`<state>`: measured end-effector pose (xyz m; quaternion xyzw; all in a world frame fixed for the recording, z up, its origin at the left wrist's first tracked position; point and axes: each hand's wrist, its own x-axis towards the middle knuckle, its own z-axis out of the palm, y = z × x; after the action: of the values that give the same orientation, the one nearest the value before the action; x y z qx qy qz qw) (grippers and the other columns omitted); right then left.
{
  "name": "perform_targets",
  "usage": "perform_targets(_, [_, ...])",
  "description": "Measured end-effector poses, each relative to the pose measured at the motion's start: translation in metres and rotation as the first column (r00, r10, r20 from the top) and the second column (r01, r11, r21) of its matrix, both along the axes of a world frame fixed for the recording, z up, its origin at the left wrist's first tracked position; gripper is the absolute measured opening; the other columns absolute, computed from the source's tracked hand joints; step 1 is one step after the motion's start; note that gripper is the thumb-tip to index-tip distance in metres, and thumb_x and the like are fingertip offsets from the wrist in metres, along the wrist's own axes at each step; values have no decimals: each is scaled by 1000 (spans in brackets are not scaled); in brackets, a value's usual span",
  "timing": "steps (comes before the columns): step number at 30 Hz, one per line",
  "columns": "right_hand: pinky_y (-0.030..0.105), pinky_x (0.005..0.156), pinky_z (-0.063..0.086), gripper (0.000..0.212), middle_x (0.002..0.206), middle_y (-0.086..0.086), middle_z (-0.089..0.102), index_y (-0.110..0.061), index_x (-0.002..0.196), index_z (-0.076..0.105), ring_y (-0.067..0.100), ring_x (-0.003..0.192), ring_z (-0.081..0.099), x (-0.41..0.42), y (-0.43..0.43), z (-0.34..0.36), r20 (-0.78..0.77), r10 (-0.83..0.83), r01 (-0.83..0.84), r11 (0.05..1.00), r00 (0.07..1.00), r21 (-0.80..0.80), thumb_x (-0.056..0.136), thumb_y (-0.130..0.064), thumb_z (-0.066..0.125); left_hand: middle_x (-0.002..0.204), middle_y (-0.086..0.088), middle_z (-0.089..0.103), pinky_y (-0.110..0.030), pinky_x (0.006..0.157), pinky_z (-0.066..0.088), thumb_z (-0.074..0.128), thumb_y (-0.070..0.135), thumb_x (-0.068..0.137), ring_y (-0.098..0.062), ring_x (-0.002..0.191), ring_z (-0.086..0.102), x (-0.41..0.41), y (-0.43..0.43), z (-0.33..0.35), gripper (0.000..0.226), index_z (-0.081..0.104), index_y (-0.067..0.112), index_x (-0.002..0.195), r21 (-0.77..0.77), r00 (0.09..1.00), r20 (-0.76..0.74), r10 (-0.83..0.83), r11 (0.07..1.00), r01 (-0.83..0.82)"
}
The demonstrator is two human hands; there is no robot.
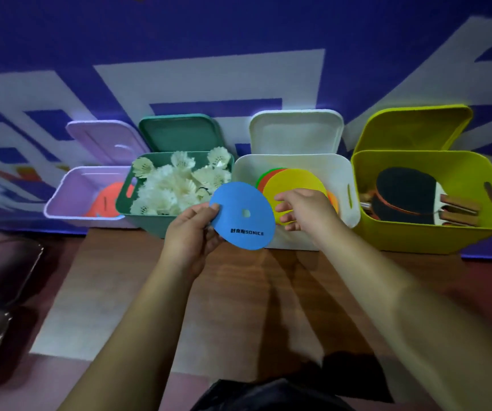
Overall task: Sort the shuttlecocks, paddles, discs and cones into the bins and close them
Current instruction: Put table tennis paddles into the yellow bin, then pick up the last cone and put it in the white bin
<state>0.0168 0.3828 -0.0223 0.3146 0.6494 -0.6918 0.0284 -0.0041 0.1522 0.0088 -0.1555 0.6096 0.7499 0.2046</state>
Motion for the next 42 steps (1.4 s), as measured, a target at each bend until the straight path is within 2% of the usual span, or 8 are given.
perform_targets(7, [26, 49, 41, 20, 80, 6, 67, -10, 97, 76, 20, 57, 54, -42, -99, 1, 23, 156, -157, 987, 987, 44, 101, -14, 56, 89, -3, 73, -28, 63, 61, 70, 17, 99, -14, 76, 71, -51, -116, 16, 3, 67, 16, 100, -38, 981, -35, 193, 980, -194])
perform_targets(11, [32, 56, 50, 22, 82, 2, 72, -13, 99, 78, 17, 58, 59, -60, -138, 7, 25, 227, -228, 967, 974, 112, 101, -16, 56, 77, -1, 68, -24, 64, 61, 68, 14, 100, -8, 62, 64, -100, -176, 27, 6, 66, 16, 95, 12, 936, -55, 348, 937, -348])
perform_targets(15, [29, 54, 51, 25, 81, -1, 72, -17, 100, 79, 14, 58, 60, -77, -159, 13, 29, 241, -243, 959, 970, 145, 102, -18, 54, 109, -15, 78, -34, 74, 65, 66, 4, 100, -23, 95, 79, -158, -230, 29, 26, 61, 3, 125, 106, 869, -53, 491, 868, -484])
perform_targets(17, [29, 54, 52, 26, 79, -2, 72, -17, 99, 79, 13, 57, 61, -85, -165, 15, 24, 220, -221, 961, 975, 165, 102, -17, 53, 117, -20, 73, -37, 74, 65, 62, 0, 100, -29, 104, 76, -183, -249, 17, 32, 57, -2, 132, 18, 866, -10, 501, 866, -500])
perform_targets(23, [30, 54, 52, 25, 71, -6, 71, -17, 98, 79, 12, 56, 61, -99, -181, 11, 21, 170, -171, 970, 985, 172, 102, -16, 55, 124, -11, 62, -45, 81, 54, 44, 3, 106, -29, 110, 67, -188, -254, -32, 20, 55, 6, 123, -262, 926, 228, 300, 935, -239])
perform_targets(28, [32, 56, 52, 24, 78, -2, 72, -17, 100, 79, 14, 56, 60, -95, -181, 8, 30, 112, -115, 980, 993, 161, 102, -15, 56, 92, -4, 71, -36, 71, 58, 46, 8, 104, -16, 84, 71, -156, -231, -58, 15, 61, 8, 101, -258, 935, 281, 216, 955, -143])
perform_targets(35, [32, 55, 51, 20, 89, 5, 73, -16, 106, 74, 17, 58, 60, -62, -151, 0, 50, 60, -65, 990, 997, 121, 104, -16, 55, 63, 6, 56, -33, 65, 53, 48, 20, 104, -10, 48, 58, -132, -178, -81, 14, 56, 16, 95, -182, 899, 379, -220, 935, 305])
perform_targets(42, [24, 44, 46, 16, 87, 4, 72, -15, 107, 70, 16, 53, 60, 10, -84, -22, 80, -78, 71, 994, 994, 84, 107, -17, 54, 80, -2, 66, -35, 69, 56, 59, 20, 101, -17, 69, 68, -86, -72, -88, 11, 66, 12, 97, -176, 809, 367, -460, 819, 546])
